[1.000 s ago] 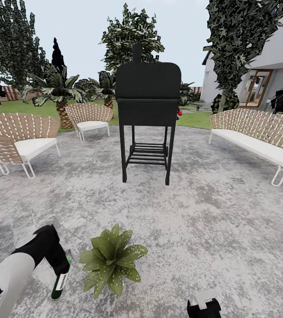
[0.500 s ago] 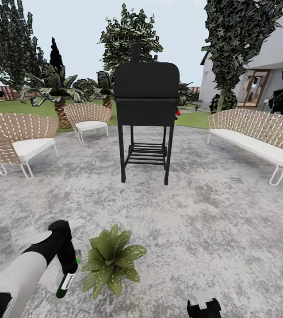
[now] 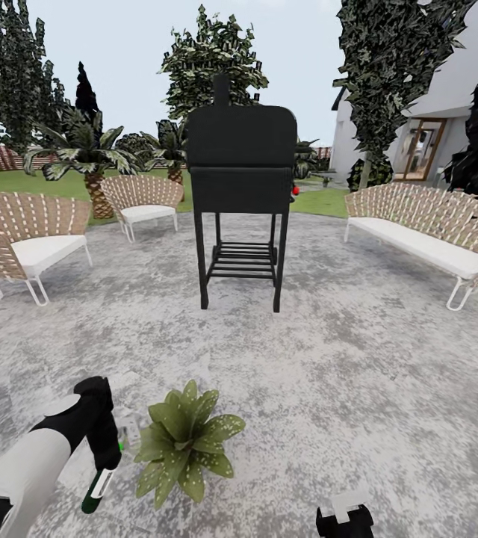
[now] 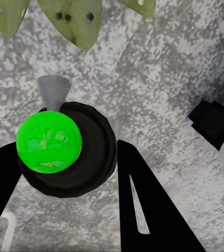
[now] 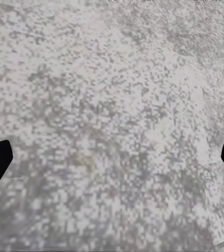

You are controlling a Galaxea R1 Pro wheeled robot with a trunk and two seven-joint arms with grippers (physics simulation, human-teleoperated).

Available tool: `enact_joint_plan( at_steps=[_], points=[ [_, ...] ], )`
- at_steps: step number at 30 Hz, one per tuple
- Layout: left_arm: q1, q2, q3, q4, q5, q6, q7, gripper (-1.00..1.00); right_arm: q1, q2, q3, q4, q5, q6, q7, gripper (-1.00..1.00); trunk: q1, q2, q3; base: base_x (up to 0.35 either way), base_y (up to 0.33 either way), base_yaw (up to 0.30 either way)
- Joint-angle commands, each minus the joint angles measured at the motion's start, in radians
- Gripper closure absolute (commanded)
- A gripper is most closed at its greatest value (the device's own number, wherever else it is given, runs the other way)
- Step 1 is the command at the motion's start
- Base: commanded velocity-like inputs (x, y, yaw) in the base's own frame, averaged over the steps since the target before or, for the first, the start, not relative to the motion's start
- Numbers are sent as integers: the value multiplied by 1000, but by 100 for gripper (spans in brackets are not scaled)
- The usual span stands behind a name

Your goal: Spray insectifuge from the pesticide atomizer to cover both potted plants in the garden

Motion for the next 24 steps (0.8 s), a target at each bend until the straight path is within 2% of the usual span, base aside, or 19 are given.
enact_joint_plan(
  at_steps=[1, 6, 9, 13, 15, 16, 18, 20, 22, 24],
  points=[
    [0, -1, -6, -1, 1, 11, -5, 100, -1, 1, -8, 1, 10, -3, -4, -100, 0, 0, -1, 0, 257, -102],
    [-5, -9, -2, -22, 1, 14, -6, 100, -1, 1, -8, 1, 10, -3, -4, -100, 0, 0, -1, 0, 84, -207],
    [-20, -14, -5, -78, 1, 41, -15, 100, -1, 1, -8, 1, 12, -3, -4, -100, 0, 0, -1, 0, 4, -29],
    [-25, -22, -8, -93, 1, 52, -18, 100, -1, 1, -8, 1, 12, -3, -5, -100, 0, 0, -1, 0, 0, -3],
    [-39, -24, -8, -94, 0, 52, -30, 100, -1, 1, -9, 1, 12, -3, -5, -100, 0, 0, -1, 0, 0, 0],
    [-46, -25, -9, -95, 0, 52, -59, 100, -1, 1, -8, 1, 12, -3, -5, -100, 0, 0, -1, 0, 0, 0],
    [-51, -41, -10, -98, -2, 51, -88, 100, -1, 1, -8, 1, 12, -3, -5, -100, 0, 0, -1, 0, 0, 0],
    [-52, -57, -11, -118, -2, 50, -97, 100, -1, 0, -8, 2, 13, -3, -4, -100, 0, 0, -1, 0, 0, 0],
    [-52, -84, -12, -150, -4, 50, -103, 100, -1, -1, -7, 3, 13, -3, -5, -100, 0, 0, -1, 0, 0, 0],
    [-52, -94, -13, -153, -9, 50, -104, 100, -1, -1, -8, 3, 13, -3, -5, -100, 0, 0, -1, 0, 0, 0]
  ],
)
